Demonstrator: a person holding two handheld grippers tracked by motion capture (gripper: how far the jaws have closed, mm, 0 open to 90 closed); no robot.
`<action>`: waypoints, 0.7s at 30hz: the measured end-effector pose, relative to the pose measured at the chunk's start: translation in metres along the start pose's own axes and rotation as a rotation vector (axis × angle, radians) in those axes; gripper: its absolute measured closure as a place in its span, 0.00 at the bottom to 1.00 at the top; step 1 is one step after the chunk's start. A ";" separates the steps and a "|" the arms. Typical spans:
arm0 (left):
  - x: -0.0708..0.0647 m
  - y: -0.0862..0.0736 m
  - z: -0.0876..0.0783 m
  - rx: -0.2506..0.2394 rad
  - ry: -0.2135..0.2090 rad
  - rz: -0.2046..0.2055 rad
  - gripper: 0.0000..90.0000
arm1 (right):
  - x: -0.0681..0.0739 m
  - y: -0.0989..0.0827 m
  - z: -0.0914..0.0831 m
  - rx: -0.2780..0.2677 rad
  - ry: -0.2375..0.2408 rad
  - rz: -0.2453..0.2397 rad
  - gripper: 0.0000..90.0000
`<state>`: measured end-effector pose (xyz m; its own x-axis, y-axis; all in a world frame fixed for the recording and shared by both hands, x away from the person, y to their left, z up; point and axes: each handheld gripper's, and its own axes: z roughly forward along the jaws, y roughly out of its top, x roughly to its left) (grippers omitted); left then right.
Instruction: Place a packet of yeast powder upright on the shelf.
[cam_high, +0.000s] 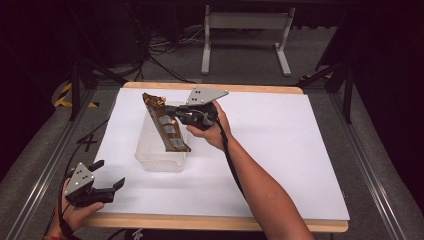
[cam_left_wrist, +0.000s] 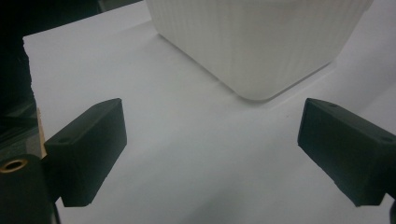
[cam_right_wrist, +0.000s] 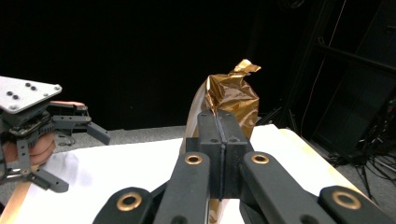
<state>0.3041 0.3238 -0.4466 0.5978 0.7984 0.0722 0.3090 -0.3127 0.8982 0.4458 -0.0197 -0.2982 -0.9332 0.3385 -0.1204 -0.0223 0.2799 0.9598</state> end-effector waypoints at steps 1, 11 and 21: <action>0.000 0.000 0.000 -0.001 -0.002 0.000 0.10 | 0.000 0.000 0.003 -0.004 -0.001 0.002 1.00; -0.002 0.001 -0.001 -0.009 -0.005 0.016 0.10 | -0.003 -0.004 0.020 -0.012 0.005 0.007 1.00; -0.002 0.001 -0.001 -0.012 -0.011 0.016 0.10 | -0.005 -0.005 0.038 0.006 0.009 0.001 1.00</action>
<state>0.3023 0.3226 -0.4451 0.6109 0.7875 0.0816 0.2903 -0.3188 0.9023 0.4644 0.0115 -0.3126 -0.9365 0.3304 -0.1171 -0.0191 0.2854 0.9582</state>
